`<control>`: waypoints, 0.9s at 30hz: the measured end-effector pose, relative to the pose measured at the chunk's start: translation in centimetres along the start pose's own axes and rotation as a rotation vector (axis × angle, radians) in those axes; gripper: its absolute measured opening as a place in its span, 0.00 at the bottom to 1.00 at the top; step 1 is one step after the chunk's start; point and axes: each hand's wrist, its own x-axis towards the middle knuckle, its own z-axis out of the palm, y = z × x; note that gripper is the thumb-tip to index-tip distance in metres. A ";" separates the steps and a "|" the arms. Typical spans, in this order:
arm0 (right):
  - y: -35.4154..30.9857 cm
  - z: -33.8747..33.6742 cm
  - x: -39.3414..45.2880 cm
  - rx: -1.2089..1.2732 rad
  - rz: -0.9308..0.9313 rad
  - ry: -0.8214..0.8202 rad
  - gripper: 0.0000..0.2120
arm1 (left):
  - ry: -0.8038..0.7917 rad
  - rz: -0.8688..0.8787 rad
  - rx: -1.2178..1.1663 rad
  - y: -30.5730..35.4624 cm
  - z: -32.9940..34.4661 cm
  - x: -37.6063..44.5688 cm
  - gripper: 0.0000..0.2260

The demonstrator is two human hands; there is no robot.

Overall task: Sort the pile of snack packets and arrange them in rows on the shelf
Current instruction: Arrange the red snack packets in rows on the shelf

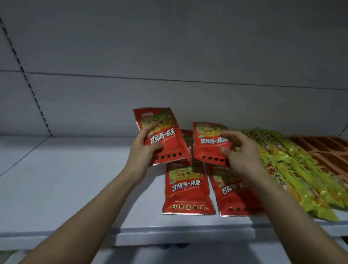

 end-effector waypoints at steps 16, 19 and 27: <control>2.3 2.2 8.3 -0.994 -0.213 -0.387 0.24 | -0.264 0.383 1.236 -4.7 2.4 8.6 0.23; 3.0 2.1 9.0 -1.065 -0.165 -0.467 0.24 | -0.400 0.377 1.358 -5.2 2.7 8.4 0.22; 3.4 2.3 9.9 -1.012 -0.244 -0.494 0.22 | -0.214 0.294 1.531 -5.6 4.9 7.2 0.23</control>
